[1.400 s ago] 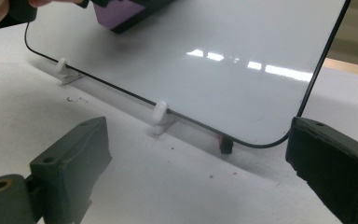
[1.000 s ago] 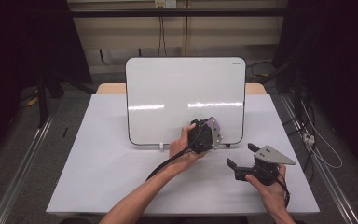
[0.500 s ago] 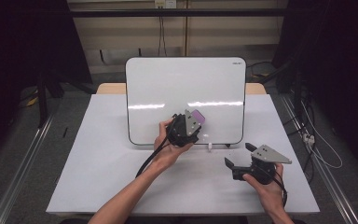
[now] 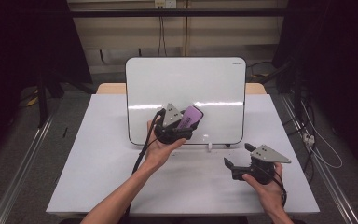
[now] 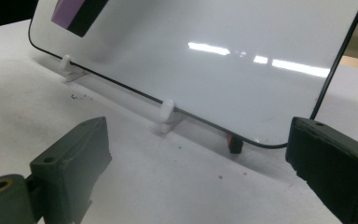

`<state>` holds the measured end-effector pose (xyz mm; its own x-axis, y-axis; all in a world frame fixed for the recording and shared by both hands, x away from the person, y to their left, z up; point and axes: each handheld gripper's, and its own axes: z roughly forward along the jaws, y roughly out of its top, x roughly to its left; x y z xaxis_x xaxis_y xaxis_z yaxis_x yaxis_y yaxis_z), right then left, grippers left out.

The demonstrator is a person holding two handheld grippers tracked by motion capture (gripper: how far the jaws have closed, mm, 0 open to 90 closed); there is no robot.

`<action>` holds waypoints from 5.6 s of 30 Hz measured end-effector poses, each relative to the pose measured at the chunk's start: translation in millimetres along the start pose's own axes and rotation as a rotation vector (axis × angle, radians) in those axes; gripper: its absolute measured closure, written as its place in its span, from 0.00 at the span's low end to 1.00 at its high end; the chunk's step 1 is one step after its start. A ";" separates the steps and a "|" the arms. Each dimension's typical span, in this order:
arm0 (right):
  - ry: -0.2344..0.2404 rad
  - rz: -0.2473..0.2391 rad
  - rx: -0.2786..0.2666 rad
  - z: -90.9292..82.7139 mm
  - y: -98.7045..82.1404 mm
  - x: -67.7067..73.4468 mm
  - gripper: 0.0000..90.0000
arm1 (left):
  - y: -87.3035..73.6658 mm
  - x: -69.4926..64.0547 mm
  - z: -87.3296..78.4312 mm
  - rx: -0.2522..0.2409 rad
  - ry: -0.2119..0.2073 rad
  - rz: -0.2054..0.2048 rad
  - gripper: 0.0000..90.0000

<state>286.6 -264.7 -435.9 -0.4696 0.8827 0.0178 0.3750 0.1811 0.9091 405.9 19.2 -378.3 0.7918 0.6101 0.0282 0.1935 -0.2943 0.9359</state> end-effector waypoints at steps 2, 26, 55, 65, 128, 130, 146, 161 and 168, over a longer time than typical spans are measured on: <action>0.000 0.000 0.000 0.6 0.3 0.9 0.07 | -1.2 2.4 -2.7 -0.009 -0.013 -0.013 0.46; 0.077 0.069 -0.076 7.2 2.3 20.4 0.05 | -23.7 6.3 -41.4 -0.105 -0.040 -0.079 0.46; 0.266 0.141 -0.114 44.6 24.3 69.3 0.15 | -28.5 0.0 -55.3 -0.138 -0.044 -0.113 0.46; 0.297 0.135 -0.143 52.8 35.7 84.6 0.19 | -29.7 3.4 -64.0 -0.145 -0.015 -0.120 0.46; 0.179 0.205 -0.084 60.4 41.2 62.6 0.72 | -35.3 22.3 -72.5 -0.042 -0.005 -0.156 0.15; 0.162 0.199 -0.073 58.1 41.9 58.9 0.72 | -37.9 24.9 -75.4 -0.026 0.003 -0.150 0.15; 0.004 0.069 0.014 33.6 51.3 28.1 0.72 | -56.9 35.7 -95.4 0.021 0.062 -0.143 0.13; -0.107 -0.025 0.140 27.6 47.9 10.8 0.72 | -77.4 43.0 -128.2 0.037 0.120 -0.119 0.03; -0.159 -0.057 0.214 29.1 49.0 2.7 0.72 | -95.2 51.4 -139.1 0.031 0.146 -0.149 0.03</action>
<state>327.0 -240.8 -403.4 -0.3697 0.9224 -0.1119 0.5199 0.3052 0.7979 347.6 181.0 -417.1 0.6609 0.7483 -0.0572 0.3219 -0.2138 0.9223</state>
